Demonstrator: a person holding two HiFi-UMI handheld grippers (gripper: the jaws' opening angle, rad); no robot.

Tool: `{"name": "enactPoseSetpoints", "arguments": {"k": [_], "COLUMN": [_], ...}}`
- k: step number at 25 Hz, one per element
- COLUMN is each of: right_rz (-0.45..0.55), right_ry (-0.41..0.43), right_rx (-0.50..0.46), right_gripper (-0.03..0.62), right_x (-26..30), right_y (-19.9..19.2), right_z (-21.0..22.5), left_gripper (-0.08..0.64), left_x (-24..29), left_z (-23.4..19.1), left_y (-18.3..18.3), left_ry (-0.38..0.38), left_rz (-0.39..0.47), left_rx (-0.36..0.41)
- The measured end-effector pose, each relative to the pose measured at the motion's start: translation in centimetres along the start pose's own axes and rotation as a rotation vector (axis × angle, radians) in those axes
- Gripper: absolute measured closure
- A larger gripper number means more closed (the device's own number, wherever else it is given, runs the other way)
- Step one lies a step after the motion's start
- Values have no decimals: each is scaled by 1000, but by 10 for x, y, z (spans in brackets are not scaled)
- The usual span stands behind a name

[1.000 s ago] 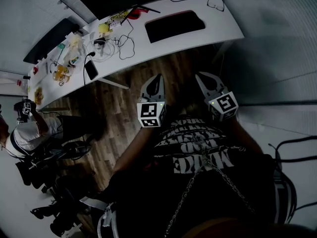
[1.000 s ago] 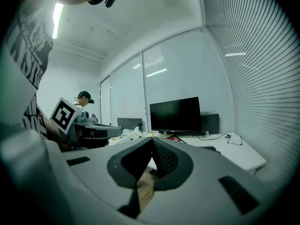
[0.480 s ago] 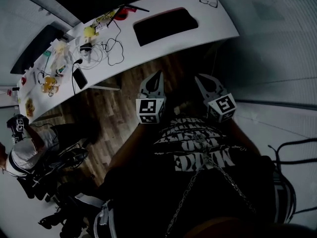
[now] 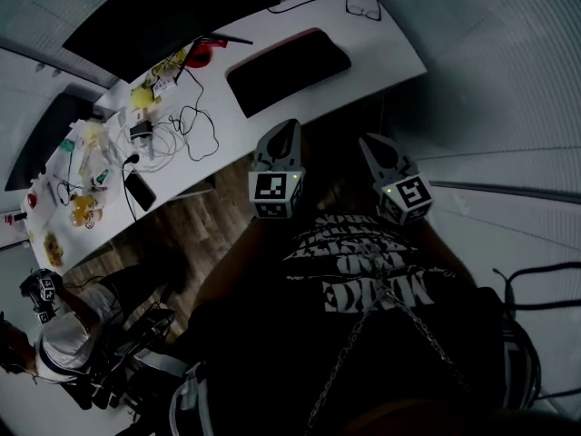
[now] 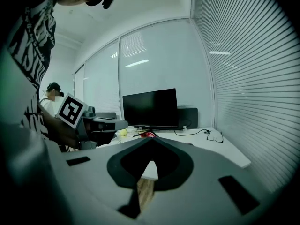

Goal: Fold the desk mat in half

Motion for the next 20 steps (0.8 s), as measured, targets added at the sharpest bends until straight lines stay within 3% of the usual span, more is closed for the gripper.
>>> {"name": "enactPoseSetpoints", "arguments": {"k": [5, 12, 20], "right_rz": [-17, -34, -69], "right_ry": [-27, -38, -25], "right_rx": [-10, 8, 30], "right_gripper": [592, 592, 592], "right_x": [39, 75, 103], "right_y": [14, 17, 15], "right_z": [-4, -11, 7], "left_gripper": [552, 552, 552], "left_x": [24, 54, 71], "left_z": [-46, -73, -105], "left_y": [22, 28, 21], "left_ry": [-25, -109, -77], "left_rz": [10, -13, -26], "left_rx": [-39, -28, -83]}}
Point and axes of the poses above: the fingertips, and each gripper's own axes: x forward along the fingers, z to its right, y out of its top, the point moved 6 cm from there along -x, backward along the fingers, and after that the axes turned 11 degrees about -x, right-handed, at the moved point
